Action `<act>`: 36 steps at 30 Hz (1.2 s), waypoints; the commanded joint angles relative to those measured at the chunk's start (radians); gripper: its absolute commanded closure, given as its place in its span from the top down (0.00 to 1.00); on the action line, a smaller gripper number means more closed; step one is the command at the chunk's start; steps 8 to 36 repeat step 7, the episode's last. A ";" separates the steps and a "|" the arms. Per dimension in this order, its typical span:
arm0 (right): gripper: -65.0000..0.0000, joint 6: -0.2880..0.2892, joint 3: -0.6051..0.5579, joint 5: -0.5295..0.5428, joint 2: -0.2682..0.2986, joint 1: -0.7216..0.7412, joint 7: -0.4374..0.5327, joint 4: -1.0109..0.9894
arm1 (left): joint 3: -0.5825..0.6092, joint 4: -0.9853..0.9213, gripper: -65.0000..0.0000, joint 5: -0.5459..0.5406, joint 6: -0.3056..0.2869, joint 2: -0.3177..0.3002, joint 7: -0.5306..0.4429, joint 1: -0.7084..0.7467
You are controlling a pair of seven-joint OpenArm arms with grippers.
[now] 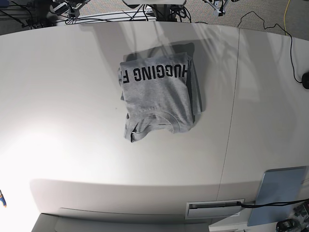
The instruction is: Fold the T-shirt properly
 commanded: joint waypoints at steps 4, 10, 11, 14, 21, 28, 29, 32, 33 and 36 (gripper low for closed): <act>0.00 0.002 0.002 0.000 0.012 -0.008 0.006 0.000 | -0.001 0.001 0.15 -0.010 -0.002 0.001 0.000 0.006; 0.00 0.002 0.002 0.000 0.012 -0.007 0.013 0.001 | -0.001 0.001 0.15 -0.019 -0.004 0.000 -0.003 0.006; 0.00 0.002 0.002 0.000 0.012 -0.007 0.013 0.001 | -0.001 0.001 0.15 -0.019 -0.004 0.000 -0.003 0.006; 0.00 0.002 0.002 0.000 0.012 -0.007 0.013 0.001 | -0.001 0.001 0.15 -0.019 -0.004 0.000 -0.003 0.006; 0.00 0.002 0.002 0.000 0.012 -0.007 0.013 0.001 | -0.001 0.001 0.15 -0.019 -0.004 0.000 -0.003 0.006; 0.00 0.002 0.002 0.000 0.012 -0.007 0.013 0.001 | -0.001 0.001 0.15 -0.019 -0.004 0.000 -0.003 0.006; 0.00 0.002 0.002 0.000 0.012 -0.007 0.013 0.001 | -0.001 0.001 0.15 -0.019 -0.004 0.000 -0.003 0.006; 0.00 0.002 0.002 0.000 0.012 -0.007 0.013 0.001 | -0.001 0.001 0.15 -0.019 -0.004 0.000 -0.003 0.006; 0.00 0.002 0.002 0.000 0.012 -0.007 0.013 0.001 | -0.001 0.001 0.15 -0.019 -0.004 0.000 -0.003 0.006; 0.00 0.002 0.002 0.000 0.012 -0.007 0.013 0.001 | -0.001 0.001 0.15 -0.019 -0.004 0.000 -0.003 0.006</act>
